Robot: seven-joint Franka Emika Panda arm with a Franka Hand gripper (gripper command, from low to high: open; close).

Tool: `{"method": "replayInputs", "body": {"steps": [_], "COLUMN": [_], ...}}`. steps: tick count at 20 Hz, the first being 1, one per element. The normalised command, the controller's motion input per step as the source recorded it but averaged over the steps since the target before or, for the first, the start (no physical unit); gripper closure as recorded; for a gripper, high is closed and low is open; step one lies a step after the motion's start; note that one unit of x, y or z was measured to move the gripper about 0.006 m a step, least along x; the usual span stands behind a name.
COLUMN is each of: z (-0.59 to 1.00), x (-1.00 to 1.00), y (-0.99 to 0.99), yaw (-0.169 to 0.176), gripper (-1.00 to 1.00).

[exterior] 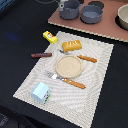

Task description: Interact with the objects in diverse but meaningful ways.

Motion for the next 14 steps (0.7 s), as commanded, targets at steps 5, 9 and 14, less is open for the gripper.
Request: {"method": "replayInputs", "body": {"steps": [5,9,14], "z": [0.00,-0.08,-0.23], "x": [-0.04,-0.03,-0.04], "y": [-0.57,-0.52,-0.38], "yaw": [-0.185,-0.160,-0.103], "gripper": [-1.00,-1.00,-1.00]}}
